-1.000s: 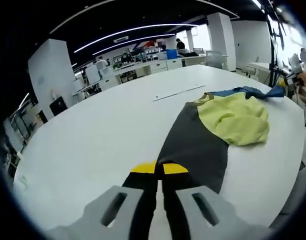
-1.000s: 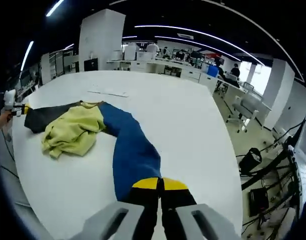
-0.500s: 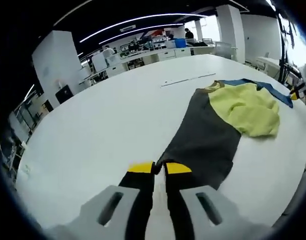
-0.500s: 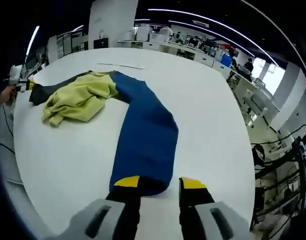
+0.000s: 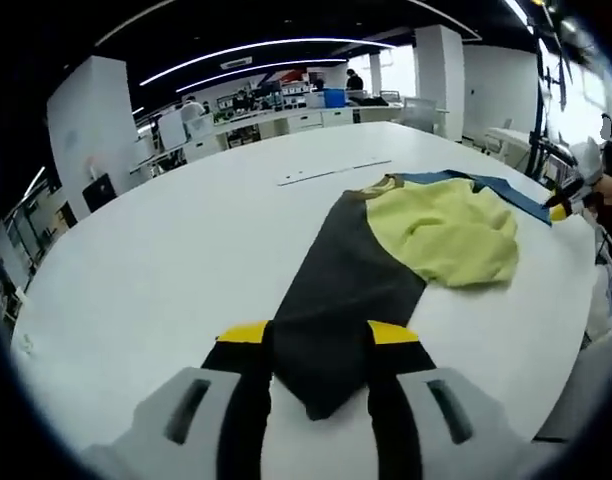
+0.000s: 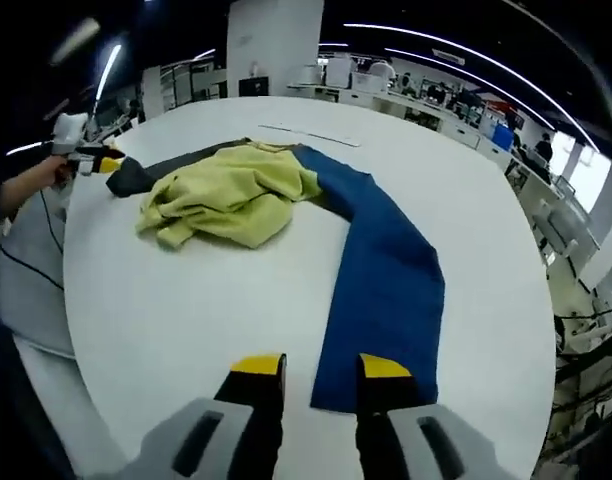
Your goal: Fold the garment on the visible template until the final outline fits inside the template.
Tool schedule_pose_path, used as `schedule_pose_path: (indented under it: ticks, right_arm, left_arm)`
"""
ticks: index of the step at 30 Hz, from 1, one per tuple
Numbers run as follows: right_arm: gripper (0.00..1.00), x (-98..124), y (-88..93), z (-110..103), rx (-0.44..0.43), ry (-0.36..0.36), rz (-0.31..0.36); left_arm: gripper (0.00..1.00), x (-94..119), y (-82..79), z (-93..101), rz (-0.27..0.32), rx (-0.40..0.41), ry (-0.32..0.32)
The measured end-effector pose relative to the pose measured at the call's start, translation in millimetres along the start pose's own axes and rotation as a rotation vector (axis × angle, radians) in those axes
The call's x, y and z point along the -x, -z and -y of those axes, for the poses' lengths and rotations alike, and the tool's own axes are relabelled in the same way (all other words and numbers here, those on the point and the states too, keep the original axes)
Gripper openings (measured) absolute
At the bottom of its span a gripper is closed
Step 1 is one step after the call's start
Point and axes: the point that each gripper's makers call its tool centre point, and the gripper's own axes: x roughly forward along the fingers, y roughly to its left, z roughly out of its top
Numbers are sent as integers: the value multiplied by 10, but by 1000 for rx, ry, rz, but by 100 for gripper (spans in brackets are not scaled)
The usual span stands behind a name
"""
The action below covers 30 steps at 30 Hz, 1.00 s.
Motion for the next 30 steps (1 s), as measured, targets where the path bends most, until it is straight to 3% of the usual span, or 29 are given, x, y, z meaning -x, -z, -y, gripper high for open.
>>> schedule_pose_path:
  ticks: [3, 4, 11, 22, 26, 30]
  right_arm:
    - [21, -52, 91, 40, -45, 6, -19]
    - [21, -43, 66, 30, -71, -4, 3]
    - [16, -40, 74, 69, -71, 16, -6]
    - [10, -50, 65, 65, -82, 41, -8]
    - [0, -57, 62, 115, -83, 65, -6]
    - [0, -56, 61, 117, -105, 56, -3]
  left_arm:
    - [31, -81, 9, 132, -5, -18, 48]
    - [29, -130, 20, 159, -11, -22, 61]
    - [28, -328, 57, 437, -41, -54, 135]
    - [22, -468, 146, 461, -68, -56, 114]
    - [19, -487, 187, 453, -84, -43, 106]
    - [12, -489, 238, 466, -113, -93, 110]
